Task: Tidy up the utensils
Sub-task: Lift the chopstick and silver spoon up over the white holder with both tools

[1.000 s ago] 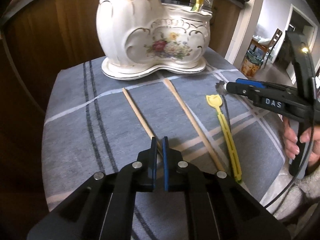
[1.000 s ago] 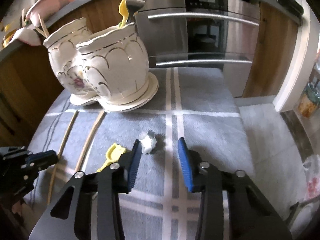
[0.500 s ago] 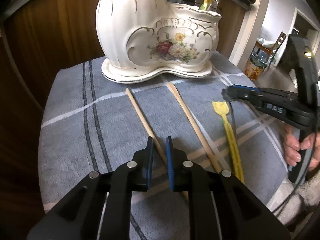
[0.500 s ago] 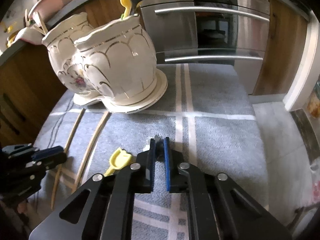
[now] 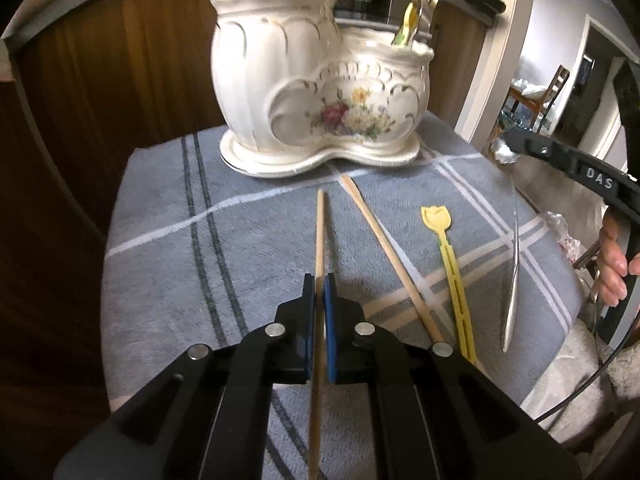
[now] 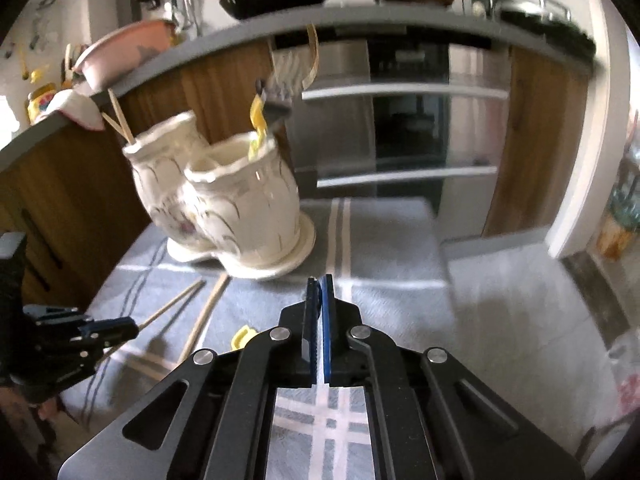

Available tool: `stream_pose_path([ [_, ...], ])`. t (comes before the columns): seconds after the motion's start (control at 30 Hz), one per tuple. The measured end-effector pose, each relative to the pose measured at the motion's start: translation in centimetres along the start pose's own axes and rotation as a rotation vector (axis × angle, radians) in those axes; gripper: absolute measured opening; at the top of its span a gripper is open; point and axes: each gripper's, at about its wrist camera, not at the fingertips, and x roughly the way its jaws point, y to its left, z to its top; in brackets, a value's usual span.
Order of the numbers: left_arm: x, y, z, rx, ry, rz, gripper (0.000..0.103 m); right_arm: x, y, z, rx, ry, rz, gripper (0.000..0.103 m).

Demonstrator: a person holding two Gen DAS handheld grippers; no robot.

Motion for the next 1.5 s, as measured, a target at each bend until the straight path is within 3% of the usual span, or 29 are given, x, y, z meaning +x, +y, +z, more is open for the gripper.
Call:
stream_pose_path([
  [0.2, -2.5, 0.6, 0.0, 0.004, -0.097, -0.009, 0.005, -3.1, 0.9, 1.5, -0.050, -0.102, -0.023, 0.003],
  [0.6, 0.0, 0.2, -1.2, 0.128, 0.130, 0.030, 0.007, -4.2, 1.9, 2.3, -0.066, -0.123, -0.003, 0.003],
  [0.9, 0.8, 0.6, -1.1, 0.136, 0.168, 0.038, 0.005, -5.5, 2.1, 2.6, -0.068, -0.177, -0.002, 0.003],
  [1.17, -2.6, 0.1, -0.9, 0.151, 0.024, -0.027, 0.005, -6.8, 2.0, 3.3, -0.057, -0.227, -0.005, 0.003],
  [1.37, -7.7, 0.1, 0.3, 0.147, -0.217, -0.104, 0.005, -7.3, 2.3, 4.8, -0.050, -0.278, -0.009, 0.003],
  [1.5, -9.7, 0.4, 2.2, 0.125, -0.387, -0.112, 0.005, -7.6, 3.1, 6.5, -0.060, -0.337, -0.030, 0.003],
])
